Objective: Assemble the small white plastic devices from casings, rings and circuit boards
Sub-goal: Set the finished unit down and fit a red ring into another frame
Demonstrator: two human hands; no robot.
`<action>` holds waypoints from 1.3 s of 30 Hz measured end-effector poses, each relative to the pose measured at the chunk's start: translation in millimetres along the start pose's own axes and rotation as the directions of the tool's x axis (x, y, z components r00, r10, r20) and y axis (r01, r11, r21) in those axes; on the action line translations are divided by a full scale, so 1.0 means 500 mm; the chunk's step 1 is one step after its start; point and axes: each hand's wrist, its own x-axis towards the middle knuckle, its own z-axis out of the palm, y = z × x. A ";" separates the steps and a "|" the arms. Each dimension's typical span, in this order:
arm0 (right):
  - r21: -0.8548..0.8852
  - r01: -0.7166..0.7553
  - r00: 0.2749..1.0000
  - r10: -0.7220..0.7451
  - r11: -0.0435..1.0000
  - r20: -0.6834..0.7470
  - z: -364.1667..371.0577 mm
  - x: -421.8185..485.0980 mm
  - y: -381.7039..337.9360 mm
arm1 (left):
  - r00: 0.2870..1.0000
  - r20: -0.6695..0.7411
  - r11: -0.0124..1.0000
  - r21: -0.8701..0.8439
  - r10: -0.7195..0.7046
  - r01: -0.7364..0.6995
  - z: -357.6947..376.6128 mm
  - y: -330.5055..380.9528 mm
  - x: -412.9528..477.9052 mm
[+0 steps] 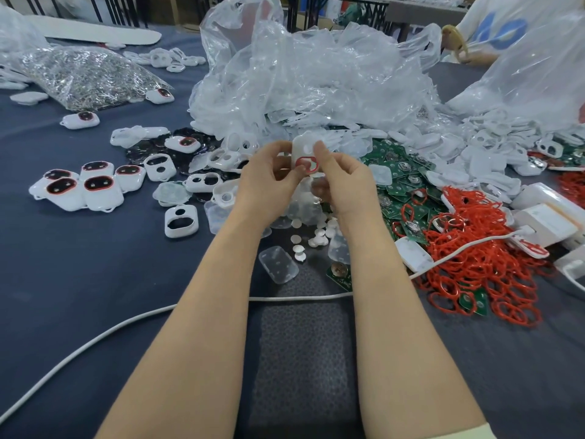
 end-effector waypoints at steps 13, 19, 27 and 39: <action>0.064 0.031 0.998 -0.028 0.997 -0.048 0.002 -0.004 -0.007 | 0.986 0.036 0.905 -0.392 -0.166 0.167 0.011 0.019 -0.006; -0.164 0.246 0.966 -0.256 0.955 -0.043 0.032 -0.018 -0.013 | 0.990 -0.117 0.985 -0.163 -0.074 0.054 0.020 0.026 -0.003; -0.640 0.462 0.886 -0.297 0.614 0.355 0.158 -0.033 -0.038 | 0.789 -0.449 0.746 -0.666 -0.419 0.018 -0.146 0.014 0.020; -0.920 0.323 0.947 -0.076 0.222 0.313 0.285 -0.029 0.009 | 0.692 -0.456 0.611 -0.791 -0.559 -0.028 -0.244 -0.001 0.015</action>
